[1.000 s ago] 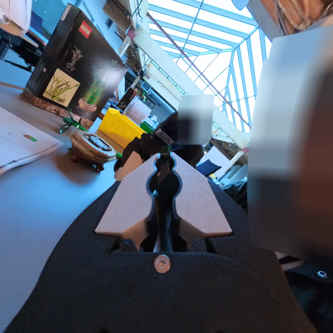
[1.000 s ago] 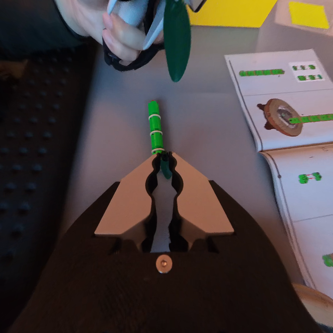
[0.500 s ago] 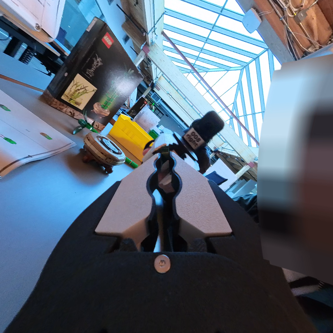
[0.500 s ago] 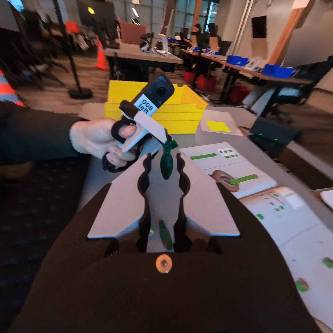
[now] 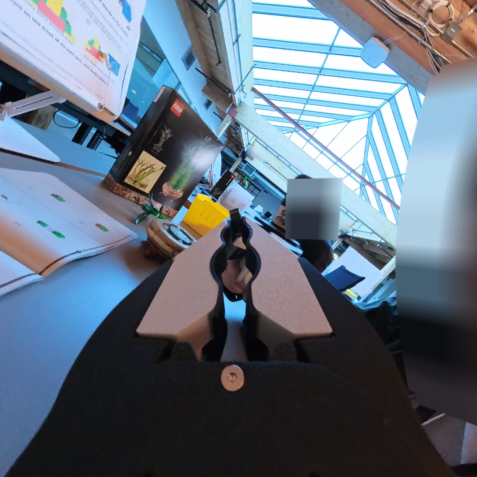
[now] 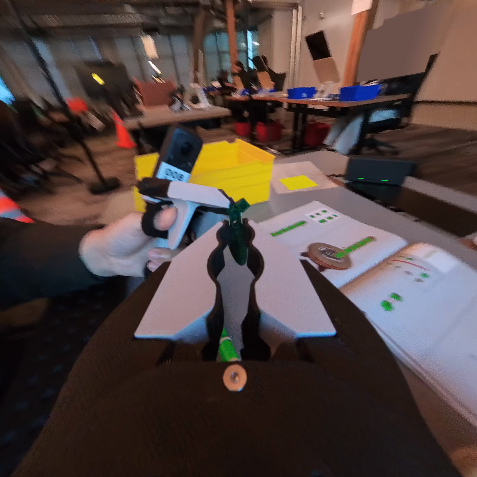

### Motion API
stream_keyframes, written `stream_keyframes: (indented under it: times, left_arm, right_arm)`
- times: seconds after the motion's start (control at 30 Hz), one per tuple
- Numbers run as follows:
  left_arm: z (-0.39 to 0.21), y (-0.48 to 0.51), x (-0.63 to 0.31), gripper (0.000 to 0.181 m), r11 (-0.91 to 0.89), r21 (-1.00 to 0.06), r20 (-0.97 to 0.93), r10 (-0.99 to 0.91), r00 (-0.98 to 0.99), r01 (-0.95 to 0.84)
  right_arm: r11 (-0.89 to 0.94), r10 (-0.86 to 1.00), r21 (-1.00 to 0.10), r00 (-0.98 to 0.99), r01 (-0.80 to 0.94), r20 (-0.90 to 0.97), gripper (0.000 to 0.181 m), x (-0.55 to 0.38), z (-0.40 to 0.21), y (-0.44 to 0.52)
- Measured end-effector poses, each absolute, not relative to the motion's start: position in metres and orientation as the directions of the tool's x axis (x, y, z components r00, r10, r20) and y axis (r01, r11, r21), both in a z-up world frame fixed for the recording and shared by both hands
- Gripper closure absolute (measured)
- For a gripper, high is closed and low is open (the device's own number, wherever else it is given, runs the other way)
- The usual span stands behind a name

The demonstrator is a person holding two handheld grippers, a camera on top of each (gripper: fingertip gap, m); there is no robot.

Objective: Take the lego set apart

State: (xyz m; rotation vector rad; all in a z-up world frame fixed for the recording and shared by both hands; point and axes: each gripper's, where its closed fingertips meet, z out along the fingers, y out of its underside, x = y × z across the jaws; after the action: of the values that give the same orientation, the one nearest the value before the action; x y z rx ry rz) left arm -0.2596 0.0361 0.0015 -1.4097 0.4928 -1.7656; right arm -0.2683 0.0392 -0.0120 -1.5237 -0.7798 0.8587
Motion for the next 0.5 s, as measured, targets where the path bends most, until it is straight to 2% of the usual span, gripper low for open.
stream_keyframes:
  times: [0.17,0.5]
  left_arm:
    - [0.0028,0.0311,-0.2586,0.177,-0.587,-0.742,0.603,-0.796,-0.060,0.324]
    - [0.0007,0.0265,-0.2559,0.177,-0.602,-0.746,0.606,-0.791,-0.085,0.285]
  right_arm:
    - [-0.290,0.879,-0.944,0.347,-0.157,-0.328,0.171,-0.2624,-0.0064,0.0349]
    - [-0.205,0.904,-0.977,0.371,-0.066,-0.215,0.176,-0.2620,-0.0057,0.0274]
